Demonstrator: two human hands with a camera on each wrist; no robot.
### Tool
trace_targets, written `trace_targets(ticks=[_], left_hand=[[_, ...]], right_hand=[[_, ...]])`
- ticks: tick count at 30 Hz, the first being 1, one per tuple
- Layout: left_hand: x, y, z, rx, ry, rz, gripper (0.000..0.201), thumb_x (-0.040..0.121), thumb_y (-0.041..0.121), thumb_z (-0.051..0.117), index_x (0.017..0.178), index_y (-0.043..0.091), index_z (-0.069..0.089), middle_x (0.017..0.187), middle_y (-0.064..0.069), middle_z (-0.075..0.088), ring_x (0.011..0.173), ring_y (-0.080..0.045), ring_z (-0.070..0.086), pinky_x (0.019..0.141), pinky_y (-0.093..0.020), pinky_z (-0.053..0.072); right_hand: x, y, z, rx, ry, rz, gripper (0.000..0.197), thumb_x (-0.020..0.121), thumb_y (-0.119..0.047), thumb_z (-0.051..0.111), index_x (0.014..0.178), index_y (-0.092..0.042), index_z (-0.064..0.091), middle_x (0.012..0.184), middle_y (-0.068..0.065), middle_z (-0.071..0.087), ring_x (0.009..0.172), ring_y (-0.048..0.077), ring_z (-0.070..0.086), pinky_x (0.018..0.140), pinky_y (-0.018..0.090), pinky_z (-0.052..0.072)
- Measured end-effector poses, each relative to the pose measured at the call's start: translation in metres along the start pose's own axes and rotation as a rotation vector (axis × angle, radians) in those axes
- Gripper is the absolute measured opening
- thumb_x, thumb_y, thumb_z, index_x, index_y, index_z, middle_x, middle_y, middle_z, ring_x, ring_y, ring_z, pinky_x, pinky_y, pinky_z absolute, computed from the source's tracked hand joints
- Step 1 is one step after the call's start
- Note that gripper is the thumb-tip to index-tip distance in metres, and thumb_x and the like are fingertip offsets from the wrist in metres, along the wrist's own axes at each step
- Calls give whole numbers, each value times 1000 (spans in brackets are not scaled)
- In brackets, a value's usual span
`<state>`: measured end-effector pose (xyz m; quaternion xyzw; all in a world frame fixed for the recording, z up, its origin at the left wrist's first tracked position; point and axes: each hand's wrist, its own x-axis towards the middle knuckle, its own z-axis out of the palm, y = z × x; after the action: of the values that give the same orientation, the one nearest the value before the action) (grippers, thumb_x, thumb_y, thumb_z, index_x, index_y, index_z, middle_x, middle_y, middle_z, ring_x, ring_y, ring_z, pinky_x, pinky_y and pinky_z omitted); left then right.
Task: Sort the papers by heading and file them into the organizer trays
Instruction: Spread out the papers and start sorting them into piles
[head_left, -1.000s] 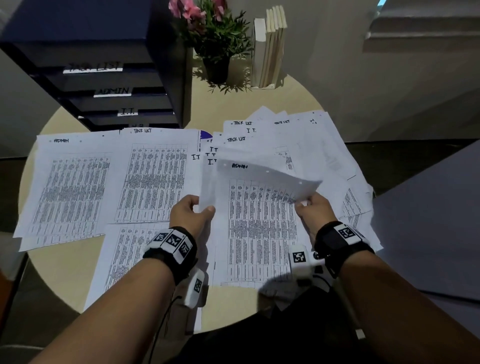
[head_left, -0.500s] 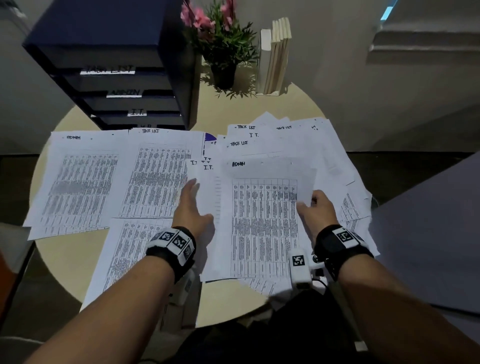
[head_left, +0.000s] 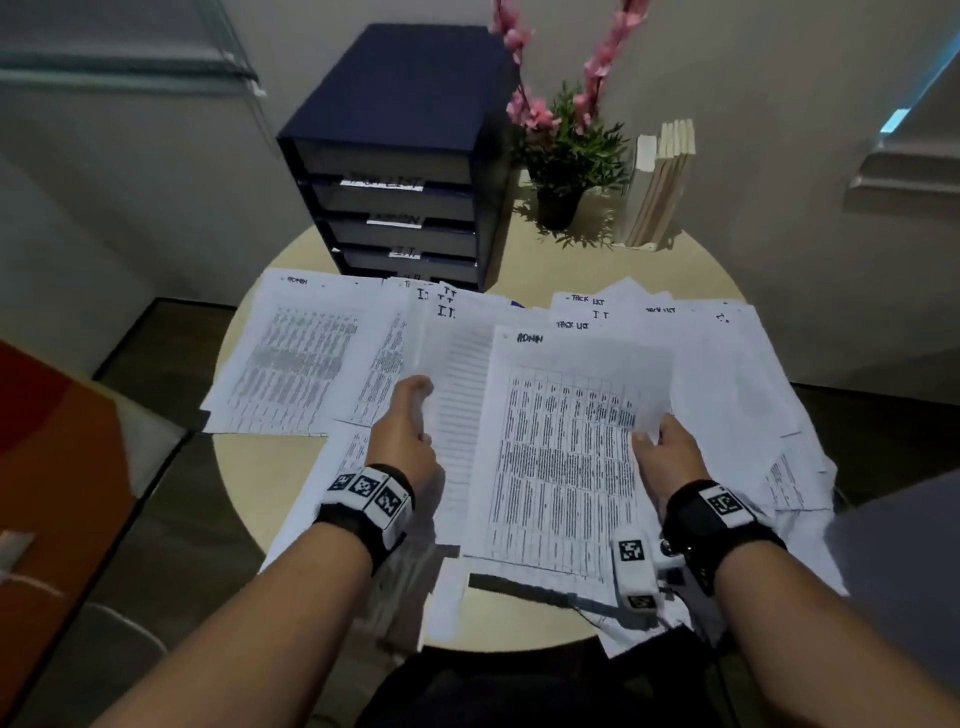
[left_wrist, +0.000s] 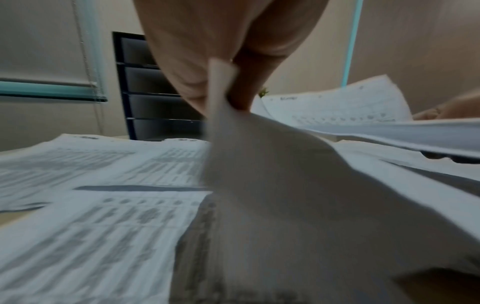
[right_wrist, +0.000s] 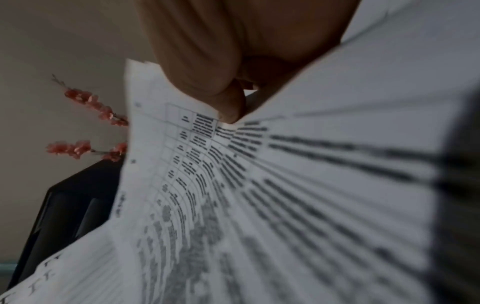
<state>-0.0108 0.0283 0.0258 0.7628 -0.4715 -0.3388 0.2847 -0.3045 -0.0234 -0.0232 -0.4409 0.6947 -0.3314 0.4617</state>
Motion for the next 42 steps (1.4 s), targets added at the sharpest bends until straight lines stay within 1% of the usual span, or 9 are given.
trace_targets(ticks=[3,6,13,20,25,30,34,39,42], left_hand=[[1,-20,-30,-60,51,-32,99,85,-20,39,154,42,4,133,8,41,94,-18,58,82,-27,44],[7,-48,-63,-48,119,-93,100,88,-19,43,155,40,-2,136,-9,47,102,-24,56,86,-26,40],[39,-133,-157,9,227,-254,64,87,-9,42,145,16,36,127,-20,57,110,-33,55,90,-35,42],[68,-196,-215,135,188,-430,61,78,-20,49,128,13,39,111,-20,56,93,-32,51,86,-54,54],[83,-218,-214,199,96,-447,57,82,-17,50,131,10,40,109,-19,54,98,-36,54,82,-46,51],[97,-225,-210,81,71,-419,52,88,3,59,137,18,46,126,-14,61,112,-37,57,93,-45,49],[104,-228,-214,107,90,-334,56,88,3,65,139,15,46,127,-16,62,114,-35,58,94,-42,47],[111,-220,-216,164,57,-326,76,88,-2,61,152,22,30,141,-17,51,124,-38,51,101,-44,43],[108,-214,-211,263,97,-301,76,85,6,67,151,24,32,147,-15,32,127,-40,45,108,-45,37]], right_hand=[[-9,-5,34,38,-61,58,29,99,-17,52,128,-17,58,123,2,64,115,24,58,104,40,43],[-16,-11,67,39,-98,77,31,99,-27,54,129,-25,57,134,1,60,122,25,56,108,51,41],[-30,-27,128,-35,-28,98,35,100,-9,50,135,-12,54,131,7,60,116,24,55,104,40,41],[-33,-29,141,-55,183,145,25,98,-4,50,121,-1,58,97,11,58,73,19,51,55,21,33],[-39,-30,150,-54,207,157,23,97,-5,51,119,-4,58,97,10,60,70,14,51,58,21,37],[-42,-36,170,-35,193,151,24,96,-5,50,118,-10,58,108,6,61,97,19,55,83,28,41],[-29,-35,155,-25,284,172,11,81,-25,53,79,-34,46,77,-9,43,77,14,47,69,26,35],[-28,-53,124,-38,408,108,13,88,-11,54,95,-18,62,90,11,63,83,26,60,80,37,50],[-35,-57,133,43,352,149,18,92,-5,51,86,-20,58,77,6,60,67,21,59,65,32,52]])
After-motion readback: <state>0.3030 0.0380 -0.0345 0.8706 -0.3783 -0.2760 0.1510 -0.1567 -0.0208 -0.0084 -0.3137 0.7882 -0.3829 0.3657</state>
